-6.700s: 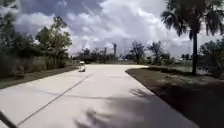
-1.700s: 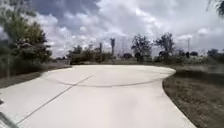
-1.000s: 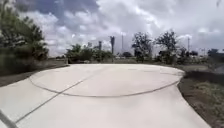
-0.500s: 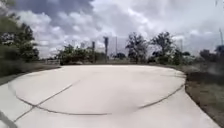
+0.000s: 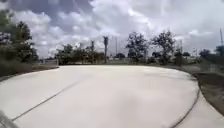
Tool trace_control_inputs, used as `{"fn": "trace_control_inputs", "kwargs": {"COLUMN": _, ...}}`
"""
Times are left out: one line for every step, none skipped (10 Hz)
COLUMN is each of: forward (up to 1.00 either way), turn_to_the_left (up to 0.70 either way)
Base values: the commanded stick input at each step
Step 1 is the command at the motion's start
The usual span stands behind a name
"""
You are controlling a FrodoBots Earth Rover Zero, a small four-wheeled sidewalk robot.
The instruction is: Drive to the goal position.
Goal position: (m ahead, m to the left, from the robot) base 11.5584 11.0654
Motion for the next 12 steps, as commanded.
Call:
{"fn": "trace_control_inputs", "kwargs": {"forward": 0.85, "turn_to_the_left": 0.00}}
{"fn": "trace_control_inputs", "kwargs": {"forward": 0.85, "turn_to_the_left": 0.00}}
{"fn": "trace_control_inputs", "kwargs": {"forward": 0.85, "turn_to_the_left": 0.00}}
{"fn": "trace_control_inputs", "kwargs": {"forward": 0.85, "turn_to_the_left": 0.00}}
{"fn": "trace_control_inputs", "kwargs": {"forward": 0.85, "turn_to_the_left": 0.00}}
{"fn": "trace_control_inputs", "kwargs": {"forward": 0.85, "turn_to_the_left": 0.00}}
{"fn": "trace_control_inputs", "kwargs": {"forward": 0.85, "turn_to_the_left": 0.00}}
{"fn": "trace_control_inputs", "kwargs": {"forward": 0.85, "turn_to_the_left": 0.00}}
{"fn": "trace_control_inputs", "kwargs": {"forward": 0.85, "turn_to_the_left": 0.00}}
{"fn": "trace_control_inputs", "kwargs": {"forward": 0.85, "turn_to_the_left": 0.00}}
{"fn": "trace_control_inputs", "kwargs": {"forward": 0.85, "turn_to_the_left": 0.00}}
{"fn": "trace_control_inputs", "kwargs": {"forward": 0.85, "turn_to_the_left": 0.00}}
